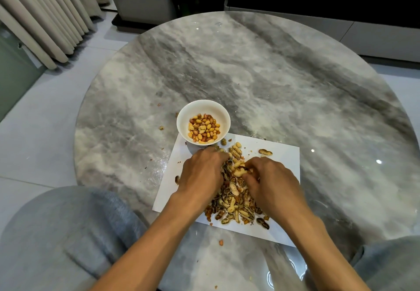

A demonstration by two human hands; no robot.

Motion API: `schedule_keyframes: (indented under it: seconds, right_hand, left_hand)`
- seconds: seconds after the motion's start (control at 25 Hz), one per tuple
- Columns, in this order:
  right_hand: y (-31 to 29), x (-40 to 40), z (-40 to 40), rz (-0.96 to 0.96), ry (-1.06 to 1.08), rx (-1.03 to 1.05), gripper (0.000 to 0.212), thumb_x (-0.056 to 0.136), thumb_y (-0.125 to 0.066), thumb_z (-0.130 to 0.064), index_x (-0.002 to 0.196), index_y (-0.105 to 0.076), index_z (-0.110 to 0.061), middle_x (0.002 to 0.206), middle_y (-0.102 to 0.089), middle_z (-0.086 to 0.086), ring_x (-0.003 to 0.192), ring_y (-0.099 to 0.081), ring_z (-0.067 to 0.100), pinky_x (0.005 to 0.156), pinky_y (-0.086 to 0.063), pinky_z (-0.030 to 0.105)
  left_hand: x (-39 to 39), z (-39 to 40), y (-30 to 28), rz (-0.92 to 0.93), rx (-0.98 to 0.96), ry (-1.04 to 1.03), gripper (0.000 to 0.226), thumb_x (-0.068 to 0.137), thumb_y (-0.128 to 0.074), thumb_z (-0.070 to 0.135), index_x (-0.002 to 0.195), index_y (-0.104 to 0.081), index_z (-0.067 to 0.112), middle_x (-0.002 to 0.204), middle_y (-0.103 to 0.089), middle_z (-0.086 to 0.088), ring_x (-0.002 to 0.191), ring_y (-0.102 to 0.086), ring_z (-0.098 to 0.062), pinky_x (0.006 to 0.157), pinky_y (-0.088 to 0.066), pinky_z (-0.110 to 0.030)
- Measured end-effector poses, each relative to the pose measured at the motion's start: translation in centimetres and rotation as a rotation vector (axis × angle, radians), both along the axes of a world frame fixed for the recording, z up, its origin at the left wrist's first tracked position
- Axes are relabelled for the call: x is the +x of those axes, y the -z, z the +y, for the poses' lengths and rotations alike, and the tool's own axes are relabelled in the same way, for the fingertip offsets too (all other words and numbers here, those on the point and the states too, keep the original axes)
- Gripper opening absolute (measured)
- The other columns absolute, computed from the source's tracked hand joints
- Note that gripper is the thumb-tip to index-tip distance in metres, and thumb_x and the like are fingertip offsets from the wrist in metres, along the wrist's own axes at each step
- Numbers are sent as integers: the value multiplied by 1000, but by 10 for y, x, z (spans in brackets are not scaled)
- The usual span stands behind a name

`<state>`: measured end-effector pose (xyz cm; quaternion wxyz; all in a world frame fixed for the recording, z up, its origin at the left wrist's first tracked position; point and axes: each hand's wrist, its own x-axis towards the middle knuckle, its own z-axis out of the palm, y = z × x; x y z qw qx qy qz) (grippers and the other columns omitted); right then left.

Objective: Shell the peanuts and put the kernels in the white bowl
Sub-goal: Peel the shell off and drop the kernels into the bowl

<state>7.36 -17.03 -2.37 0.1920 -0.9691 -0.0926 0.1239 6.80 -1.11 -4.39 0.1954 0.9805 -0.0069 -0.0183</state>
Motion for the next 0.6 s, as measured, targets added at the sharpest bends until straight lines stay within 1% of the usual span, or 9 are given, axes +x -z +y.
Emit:
schedule_keyframes:
  seconds: [0.04,0.12,0.2,0.32,0.4,0.48,0.56,0.6]
  right_hand:
    - [-2,0,1,-10,-1,6,18,97,-55,-34,104,-64,-21,97,-65,-1,89,-60,22,72,-50,37]
    - [-4,1,0,-35,9,32,20,97,-55,-35,107,-65,-22,98,-65,-1,92,-60,22,73,-50,37]
    - [-5,2,0,-47,28,72,22,97,-57,-36,112,-66,-23,100,-66,-3,94,-61,21,74,-50,35]
    - [-6,3,0,-65,46,108,24,97,-57,-37,116,-66,-24,102,-66,-5,94,-61,18,75,-47,33]
    - [-6,4,-2,-74,55,135,24,97,-58,-37,116,-67,-24,103,-67,-5,93,-61,17,75,-46,31]
    - [-7,3,-2,-78,57,153,24,97,-58,-36,115,-68,-23,104,-69,-5,93,-61,17,76,-47,31]
    - [-7,3,-2,-94,54,166,22,97,-59,-34,113,-69,-22,104,-70,-5,93,-62,16,77,-48,32]
    - [-6,3,-3,-108,62,188,21,97,-61,-33,112,-70,-23,104,-70,-5,91,-62,15,77,-48,31]
  left_hand:
    - [1,1,3,4,19,17,34,91,-51,2,108,-70,25,98,-61,-3,91,-62,-32,59,-39,-35]
    - [1,3,7,-28,19,26,29,90,-56,2,104,-72,23,96,-61,-1,89,-62,-31,57,-43,-37]
    - [1,3,13,-52,33,22,25,90,-60,4,103,-72,22,98,-62,0,90,-62,-30,57,-49,-40]
    - [-1,3,21,-99,51,25,21,89,-64,5,104,-71,19,103,-59,-1,96,-58,-27,55,-52,-42]
    - [-3,3,23,-103,26,40,15,92,-65,12,105,-70,16,106,-60,-2,98,-57,-27,59,-54,-46]
    - [-5,4,21,-74,-70,14,10,94,-64,18,100,-70,13,102,-63,-2,92,-60,-26,67,-53,-44]
    - [-5,3,16,-74,-237,-117,8,93,-67,21,94,-72,15,91,-68,2,83,-64,-19,69,-52,-34]
    - [-5,3,10,-65,-336,-207,6,91,-70,22,95,-74,18,87,-70,6,80,-66,-13,70,-53,-28]
